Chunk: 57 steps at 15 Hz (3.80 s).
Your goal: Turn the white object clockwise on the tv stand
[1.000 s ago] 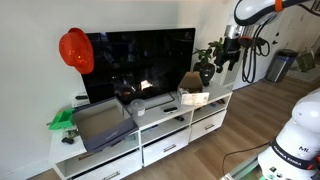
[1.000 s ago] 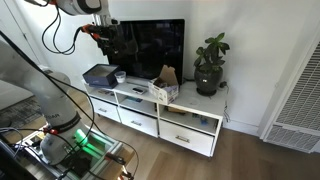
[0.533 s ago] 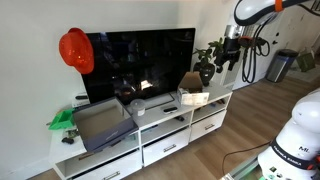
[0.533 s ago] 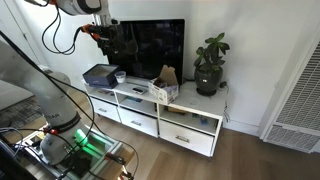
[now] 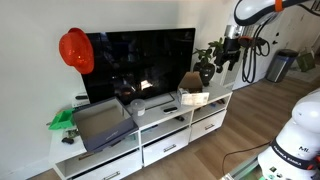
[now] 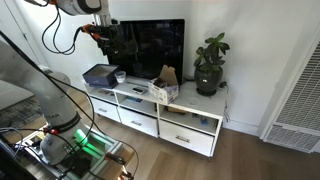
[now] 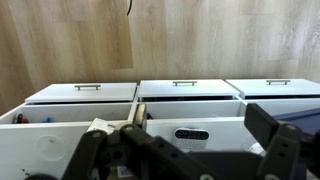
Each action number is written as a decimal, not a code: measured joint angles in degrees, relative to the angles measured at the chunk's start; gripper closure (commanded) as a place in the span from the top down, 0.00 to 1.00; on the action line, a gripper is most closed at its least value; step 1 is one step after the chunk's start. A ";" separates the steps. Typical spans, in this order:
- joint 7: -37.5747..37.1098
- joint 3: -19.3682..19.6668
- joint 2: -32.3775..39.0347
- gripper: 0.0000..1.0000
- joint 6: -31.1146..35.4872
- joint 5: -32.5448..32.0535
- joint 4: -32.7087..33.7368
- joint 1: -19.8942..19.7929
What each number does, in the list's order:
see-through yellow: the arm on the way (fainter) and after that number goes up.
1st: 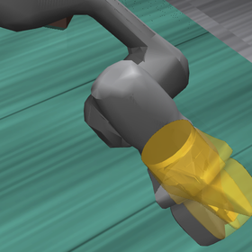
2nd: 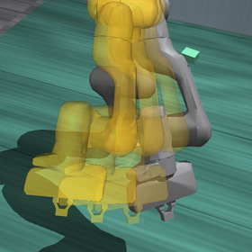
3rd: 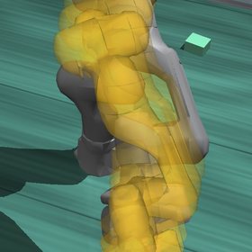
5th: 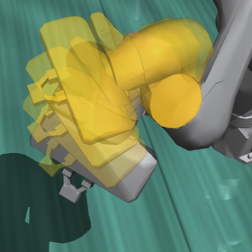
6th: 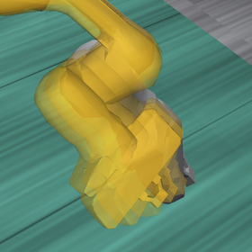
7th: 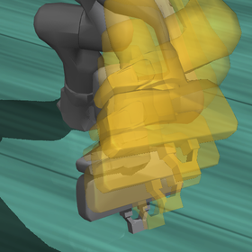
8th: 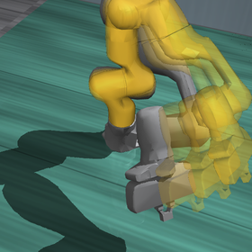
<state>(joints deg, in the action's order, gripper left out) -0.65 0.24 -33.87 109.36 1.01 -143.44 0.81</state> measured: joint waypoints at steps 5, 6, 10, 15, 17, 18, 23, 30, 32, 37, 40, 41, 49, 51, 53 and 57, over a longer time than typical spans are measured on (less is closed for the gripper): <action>0.00 0.00 0.00 1.00 0.00 0.00 0.00 0.00; 0.10 -0.09 0.12 1.00 0.39 -0.38 -0.01 0.00; 4.84 -1.66 5.21 1.00 6.83 -5.95 -0.51 0.70; 13.10 -2.31 18.56 1.00 22.94 -10.55 -0.37 2.33; 15.78 -2.82 23.79 1.00 30.31 -12.45 -0.09 2.84; 16.41 -3.18 26.32 1.00 33.81 -14.27 0.20 2.93; 21.86 -3.47 38.13 1.00 49.01 -17.95 3.15 2.98; 23.90 -3.48 39.90 1.00 50.35 -17.95 4.35 2.82; 30.03 -4.37 41.73 1.00 52.82 -14.40 4.24 2.11; 51.32 -19.54 51.16 1.00 59.09 0.94 6.49 -9.89; 59.58 -23.39 56.64 1.00 58.81 2.24 10.62 -14.88; 61.17 -22.99 58.23 1.00 58.59 1.95 11.95 -15.40; 65.99 -19.54 68.93 1.00 57.28 -2.53 20.56 -15.28; 66.71 -19.00 71.11 1.00 55.98 -4.40 22.87 -14.68; 67.04 -18.07 72.91 1.00 54.13 -5.87 25.40 -13.73; 66.86 -14.09 75.52 1.00 49.45 -8.28 31.35 -9.24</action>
<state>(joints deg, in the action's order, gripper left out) 66.20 -13.85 41.65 158.82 -7.27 -112.10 -8.43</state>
